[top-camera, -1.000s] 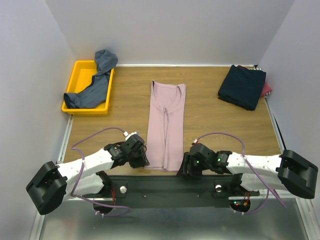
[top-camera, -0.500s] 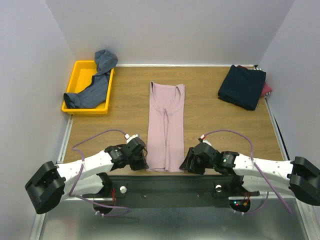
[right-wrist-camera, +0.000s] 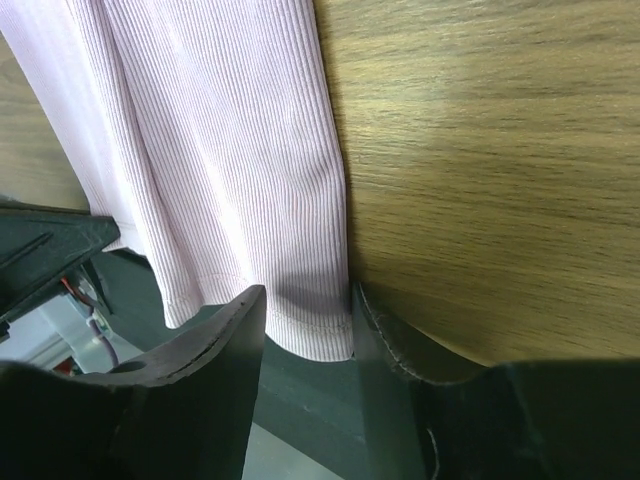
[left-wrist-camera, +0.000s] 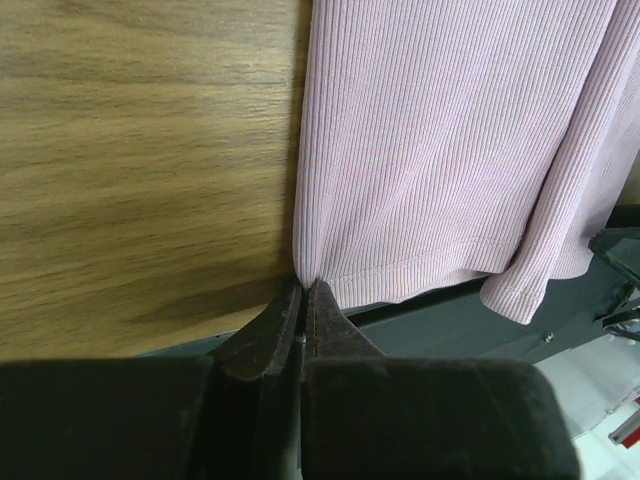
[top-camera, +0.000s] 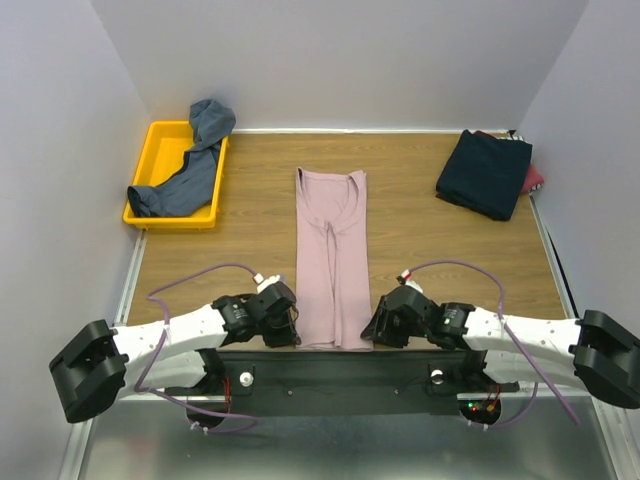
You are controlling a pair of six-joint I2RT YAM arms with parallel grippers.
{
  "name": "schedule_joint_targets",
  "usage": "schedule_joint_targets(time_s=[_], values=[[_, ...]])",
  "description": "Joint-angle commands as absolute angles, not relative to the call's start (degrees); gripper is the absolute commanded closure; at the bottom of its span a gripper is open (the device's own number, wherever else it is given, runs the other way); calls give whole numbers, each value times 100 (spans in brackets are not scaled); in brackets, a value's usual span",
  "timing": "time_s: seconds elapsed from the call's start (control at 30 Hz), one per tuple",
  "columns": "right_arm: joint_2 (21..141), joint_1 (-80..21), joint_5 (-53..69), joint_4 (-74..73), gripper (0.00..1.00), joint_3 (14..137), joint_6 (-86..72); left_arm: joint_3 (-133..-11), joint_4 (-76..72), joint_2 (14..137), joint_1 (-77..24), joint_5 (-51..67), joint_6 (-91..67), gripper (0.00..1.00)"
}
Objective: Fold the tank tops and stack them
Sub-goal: Fold the tank top
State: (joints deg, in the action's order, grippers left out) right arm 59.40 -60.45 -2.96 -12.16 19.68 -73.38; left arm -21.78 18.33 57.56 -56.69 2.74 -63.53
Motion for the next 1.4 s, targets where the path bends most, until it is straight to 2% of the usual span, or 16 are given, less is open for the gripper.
schedule_joint_targets(time_s=[0.0,0.37,0.43,0.47,0.53,0.73,0.87,1.0,1.17,1.37], values=[[6003,-6108,-361,-1459,55,1696,-7313,-2013,2021,5616,-5818,229,-6504,100],[6266,-6240,-281,-1459,74,1723,-7190,-2057,1978,5607,-6196,229,-6767,100],[6267,-6240,-238,-1468,82,1723,-7137,-2074,1978,5607,-6240,237,-6776,100],[6267,-6240,-211,-1485,90,1723,-7102,-2092,1995,5607,-6292,229,-6785,100],[6197,-6240,-150,-1607,99,1757,-7067,-2118,2030,5572,-6372,220,-6846,100],[5915,-6425,-456,-2608,100,2354,-6829,-2373,2364,5511,-6653,44,-6943,100],[5792,-6460,-659,-2821,100,2837,-6689,-2837,2548,5511,-6759,-263,-6891,100],[6151,-6451,-1089,-2830,99,3259,-6513,-3269,2733,5633,-6706,-737,-6716,100],[6732,-6346,-1388,-2821,99,3840,-6048,-3586,2593,5818,-5995,-765,-6240,100],[7206,-5705,-1547,-2620,99,4429,-5302,-3813,2145,6063,-5090,-694,-5573,100]])
